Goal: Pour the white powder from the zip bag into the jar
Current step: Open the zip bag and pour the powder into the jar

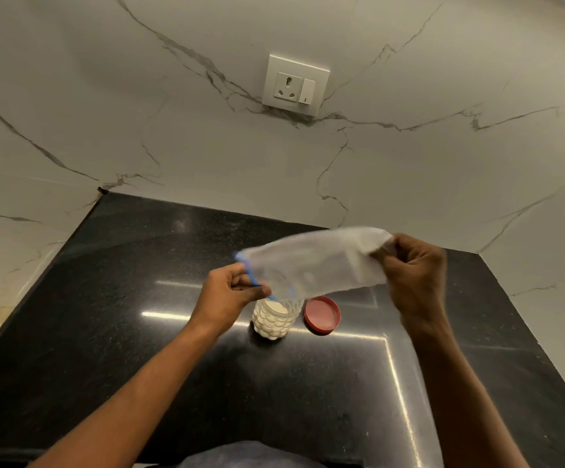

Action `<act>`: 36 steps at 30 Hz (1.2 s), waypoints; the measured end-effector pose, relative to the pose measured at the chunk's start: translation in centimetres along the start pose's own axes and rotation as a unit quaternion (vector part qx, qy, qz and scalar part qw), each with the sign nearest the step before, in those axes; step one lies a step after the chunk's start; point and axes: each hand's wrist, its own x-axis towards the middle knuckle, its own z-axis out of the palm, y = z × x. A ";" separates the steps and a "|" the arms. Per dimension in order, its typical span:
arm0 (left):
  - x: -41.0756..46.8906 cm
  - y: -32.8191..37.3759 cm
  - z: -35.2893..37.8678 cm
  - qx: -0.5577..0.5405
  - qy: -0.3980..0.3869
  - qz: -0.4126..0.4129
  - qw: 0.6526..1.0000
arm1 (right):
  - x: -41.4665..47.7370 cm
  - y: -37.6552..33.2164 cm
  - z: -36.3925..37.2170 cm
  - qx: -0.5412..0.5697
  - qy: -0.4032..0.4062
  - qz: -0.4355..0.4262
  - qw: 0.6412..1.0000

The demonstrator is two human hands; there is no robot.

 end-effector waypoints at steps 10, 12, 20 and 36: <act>-0.1 0.5 0.7 0.003 -0.002 -0.007 1.000 | -1.6 2.0 1.4 0.000 -0.002 0.019 1.000; 0.1 0.7 0.0 -0.015 0.007 -0.005 1.000 | -0.7 2.1 0.0 0.054 0.047 0.045 0.996; 1.3 3.8 0.2 -0.092 -0.029 0.037 0.995 | -1.4 2.8 -1.3 0.221 0.068 0.213 0.949; 4.9 14.2 -1.7 0.188 -0.061 0.166 0.966 | -3.9 1.7 2.1 0.186 0.100 0.131 0.969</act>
